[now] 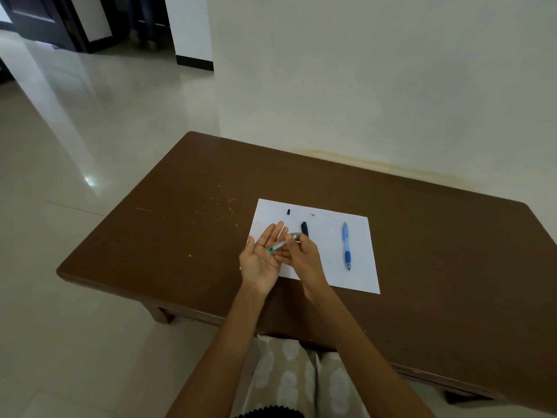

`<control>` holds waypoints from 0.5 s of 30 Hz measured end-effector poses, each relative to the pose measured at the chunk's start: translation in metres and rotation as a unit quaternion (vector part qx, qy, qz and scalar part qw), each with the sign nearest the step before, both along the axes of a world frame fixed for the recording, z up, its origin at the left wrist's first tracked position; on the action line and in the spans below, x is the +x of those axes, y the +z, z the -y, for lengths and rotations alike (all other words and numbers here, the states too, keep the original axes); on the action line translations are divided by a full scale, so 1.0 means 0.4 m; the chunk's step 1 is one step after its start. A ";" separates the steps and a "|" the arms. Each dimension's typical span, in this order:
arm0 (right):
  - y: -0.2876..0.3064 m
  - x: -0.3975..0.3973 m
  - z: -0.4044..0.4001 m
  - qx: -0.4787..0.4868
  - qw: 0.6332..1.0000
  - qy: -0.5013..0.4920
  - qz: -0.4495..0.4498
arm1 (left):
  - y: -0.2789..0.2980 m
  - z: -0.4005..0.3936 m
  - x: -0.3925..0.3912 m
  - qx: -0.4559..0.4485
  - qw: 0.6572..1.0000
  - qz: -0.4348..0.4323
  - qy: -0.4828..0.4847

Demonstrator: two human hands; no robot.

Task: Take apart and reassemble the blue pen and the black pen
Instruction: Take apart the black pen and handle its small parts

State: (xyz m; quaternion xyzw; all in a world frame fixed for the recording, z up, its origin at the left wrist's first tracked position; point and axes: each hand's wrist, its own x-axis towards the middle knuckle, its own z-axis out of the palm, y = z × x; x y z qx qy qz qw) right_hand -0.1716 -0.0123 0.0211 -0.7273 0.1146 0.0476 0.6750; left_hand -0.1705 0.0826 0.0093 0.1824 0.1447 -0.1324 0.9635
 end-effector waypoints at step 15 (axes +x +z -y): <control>0.034 0.016 -0.011 -0.201 0.978 0.058 0.024 | -0.038 -0.014 -0.007 -0.031 0.999 0.027 -0.010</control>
